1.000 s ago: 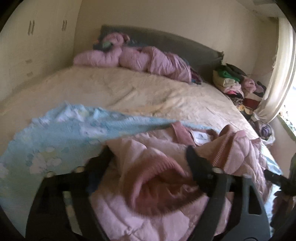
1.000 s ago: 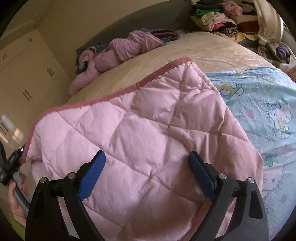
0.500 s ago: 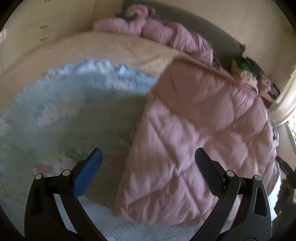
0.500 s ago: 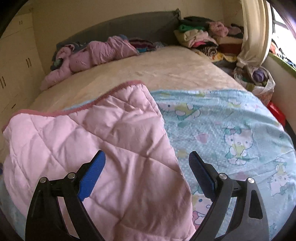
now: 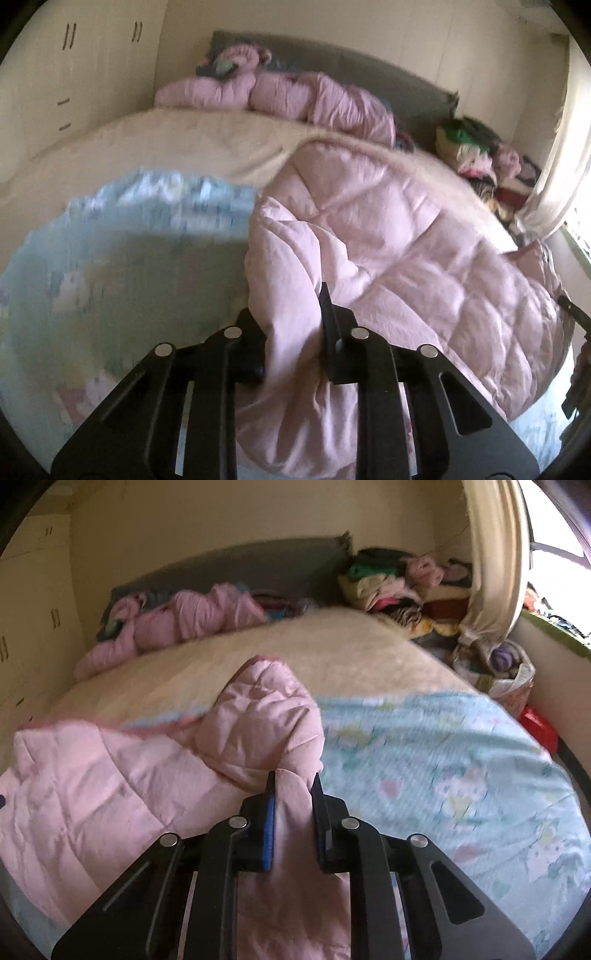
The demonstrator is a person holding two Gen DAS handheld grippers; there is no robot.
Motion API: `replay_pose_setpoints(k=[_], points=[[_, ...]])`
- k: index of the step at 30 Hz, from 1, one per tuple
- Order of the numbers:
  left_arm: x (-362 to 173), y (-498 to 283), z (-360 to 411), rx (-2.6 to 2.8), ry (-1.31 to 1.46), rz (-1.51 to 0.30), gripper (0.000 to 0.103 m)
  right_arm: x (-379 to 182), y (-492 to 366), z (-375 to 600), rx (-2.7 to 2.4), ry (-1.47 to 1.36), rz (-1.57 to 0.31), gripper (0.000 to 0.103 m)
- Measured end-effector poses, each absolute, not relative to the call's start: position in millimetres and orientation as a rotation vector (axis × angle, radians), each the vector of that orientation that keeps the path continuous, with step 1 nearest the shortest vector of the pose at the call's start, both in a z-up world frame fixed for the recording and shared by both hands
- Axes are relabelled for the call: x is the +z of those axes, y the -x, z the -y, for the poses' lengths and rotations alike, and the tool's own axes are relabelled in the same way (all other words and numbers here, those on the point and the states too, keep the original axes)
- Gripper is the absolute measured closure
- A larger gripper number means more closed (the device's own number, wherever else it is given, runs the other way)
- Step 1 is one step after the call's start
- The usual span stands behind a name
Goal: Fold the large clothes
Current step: 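Move both open tools back above the folded jacket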
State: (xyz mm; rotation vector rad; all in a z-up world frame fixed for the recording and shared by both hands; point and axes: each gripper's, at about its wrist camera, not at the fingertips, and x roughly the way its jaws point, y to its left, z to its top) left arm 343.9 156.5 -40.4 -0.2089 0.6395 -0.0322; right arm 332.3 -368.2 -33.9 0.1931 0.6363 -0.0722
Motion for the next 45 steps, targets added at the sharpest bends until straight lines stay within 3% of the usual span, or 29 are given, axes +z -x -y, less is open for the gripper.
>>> replay_pose_setpoints(k=[15,23,27,28,29,30,34,37,40,45], points=[[-79.8,-398.5,-139.3,0.038,0.11,-0.712,0.087,-86.6,-404.2,375.7,-0.184,-0.234,-0.761,0.088],[-89.0,-399.6,-138.2,0.047,0.111,-0.731,0.084,-112.9,-409.1,355.3,-0.238,-0.116,-0.796,0.086],[-86.6,-396.0,-134.9,0.065,0.095,-0.735,0.083,-110.6,-401.6,361.8,-0.248,-0.159,-0.807,0.078],[-85.9,-395.0,-134.6,0.072,0.093,-0.735,0.082,-108.6,-399.3,362.9,-0.252,-0.167,-0.807,0.073],[-83.8,-392.9,-133.5,0.081,0.088,-0.731,0.082,-103.6,-393.4,364.1,-0.264,-0.171,-0.805,0.059],[-81.6,-392.3,-131.9,0.083,0.084,-0.73,0.079,-100.3,-388.7,363.0,-0.279,-0.162,-0.8,0.043],[-73.6,-386.2,-128.3,0.084,0.073,-0.715,0.058,-81.5,-353.5,348.8,-0.282,-0.083,-0.701,0.025],[-65.0,-379.1,-126.3,0.07,0.079,-0.708,0.04,-65.8,-325.9,336.1,-0.218,-0.075,-0.63,0.017],[-54.3,-368.9,-123.0,0.06,0.082,-0.683,0.026,-53.5,-305.1,317.9,-0.119,-0.083,-0.606,0.015],[-35.8,-345.0,-111.6,0.038,0.069,-0.644,0.02,-46.4,-288.7,290.3,0.036,-0.118,-0.63,0.015]])
